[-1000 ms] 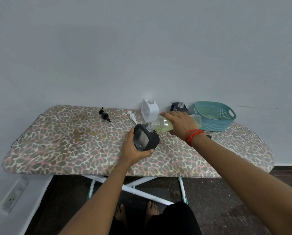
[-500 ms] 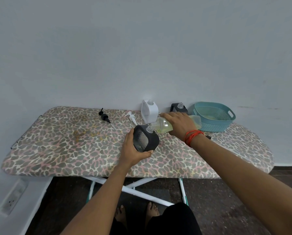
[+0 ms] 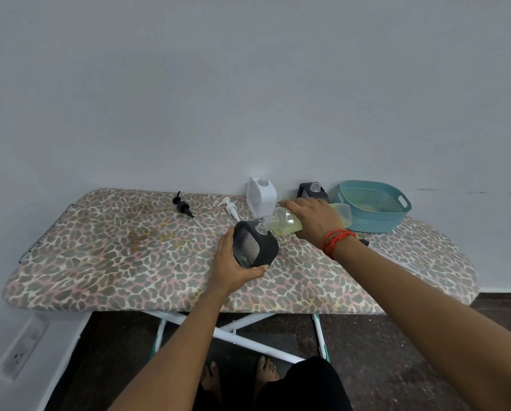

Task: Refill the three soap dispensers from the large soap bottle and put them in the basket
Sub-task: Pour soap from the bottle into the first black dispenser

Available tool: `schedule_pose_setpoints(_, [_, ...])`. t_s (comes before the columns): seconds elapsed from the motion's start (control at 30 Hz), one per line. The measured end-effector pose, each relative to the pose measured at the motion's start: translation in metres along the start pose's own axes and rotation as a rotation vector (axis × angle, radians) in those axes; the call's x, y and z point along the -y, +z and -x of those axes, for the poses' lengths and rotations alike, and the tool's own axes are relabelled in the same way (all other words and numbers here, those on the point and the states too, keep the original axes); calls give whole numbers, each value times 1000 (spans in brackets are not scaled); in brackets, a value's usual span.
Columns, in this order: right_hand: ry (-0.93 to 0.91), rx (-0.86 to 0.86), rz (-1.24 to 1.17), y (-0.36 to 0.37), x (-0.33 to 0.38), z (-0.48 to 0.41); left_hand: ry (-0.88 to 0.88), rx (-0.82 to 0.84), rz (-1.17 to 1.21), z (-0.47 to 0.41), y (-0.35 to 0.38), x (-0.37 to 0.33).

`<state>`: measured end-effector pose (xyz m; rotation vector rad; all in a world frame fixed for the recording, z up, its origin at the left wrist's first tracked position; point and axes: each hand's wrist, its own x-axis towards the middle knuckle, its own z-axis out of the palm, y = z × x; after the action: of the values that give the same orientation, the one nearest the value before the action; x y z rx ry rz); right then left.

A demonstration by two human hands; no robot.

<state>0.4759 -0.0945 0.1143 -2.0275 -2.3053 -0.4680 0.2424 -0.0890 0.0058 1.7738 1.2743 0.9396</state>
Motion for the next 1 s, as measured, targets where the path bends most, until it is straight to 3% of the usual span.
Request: schedule_pose_setpoints(1.0, [-13, 33, 46, -9, 2, 0, -7, 12, -22, 0, -1, 1])
